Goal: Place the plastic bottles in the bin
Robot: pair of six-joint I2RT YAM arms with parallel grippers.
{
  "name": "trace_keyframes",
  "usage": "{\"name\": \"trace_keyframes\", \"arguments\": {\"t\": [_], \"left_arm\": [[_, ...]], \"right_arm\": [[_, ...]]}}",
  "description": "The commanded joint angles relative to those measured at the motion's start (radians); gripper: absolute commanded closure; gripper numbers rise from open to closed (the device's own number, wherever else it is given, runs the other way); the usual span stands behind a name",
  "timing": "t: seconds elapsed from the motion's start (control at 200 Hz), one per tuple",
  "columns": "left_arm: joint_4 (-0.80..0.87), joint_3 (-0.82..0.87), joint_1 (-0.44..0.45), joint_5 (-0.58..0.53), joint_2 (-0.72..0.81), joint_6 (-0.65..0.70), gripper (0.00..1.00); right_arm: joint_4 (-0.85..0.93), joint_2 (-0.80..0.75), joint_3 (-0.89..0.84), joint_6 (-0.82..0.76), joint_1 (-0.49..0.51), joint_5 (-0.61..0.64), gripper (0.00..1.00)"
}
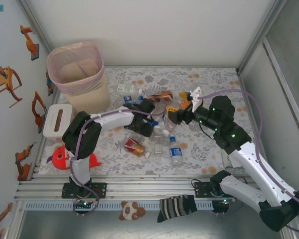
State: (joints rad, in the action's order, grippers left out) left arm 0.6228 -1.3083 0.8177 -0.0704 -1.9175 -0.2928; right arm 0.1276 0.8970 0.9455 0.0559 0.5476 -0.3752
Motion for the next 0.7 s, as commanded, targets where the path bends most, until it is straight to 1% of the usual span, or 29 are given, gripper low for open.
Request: {"name": "trace_keyframes", "arguments": {"t": [0.0, 0.24, 0.381, 0.626, 0.691], "left_arm": [[0.005, -0.005, 0.003, -0.001, 0.005, -0.003, 0.31], [0.014, -0.009, 0.003, -0.013, 0.053, 0.007, 0.33], [0.015, -0.018, 0.003, -0.032, 0.116, 0.009, 0.36], [0.039, -0.068, 0.001, -0.058, 0.221, 0.036, 0.37], [0.046, -0.086, 0.001, -0.066, 0.248, 0.045, 0.39]], "right_arm": [[-0.008, -0.015, -0.007, 0.015, 0.005, 0.003, 0.14], [-0.006, -0.016, -0.007, 0.015, 0.003, 0.004, 0.14], [-0.005, -0.015, -0.01, 0.015, 0.003, 0.008, 0.14], [-0.004, -0.015, -0.006, 0.015, 0.004, 0.01, 0.14], [-0.003, -0.016, -0.005, 0.015, 0.003, 0.011, 0.14]]}}
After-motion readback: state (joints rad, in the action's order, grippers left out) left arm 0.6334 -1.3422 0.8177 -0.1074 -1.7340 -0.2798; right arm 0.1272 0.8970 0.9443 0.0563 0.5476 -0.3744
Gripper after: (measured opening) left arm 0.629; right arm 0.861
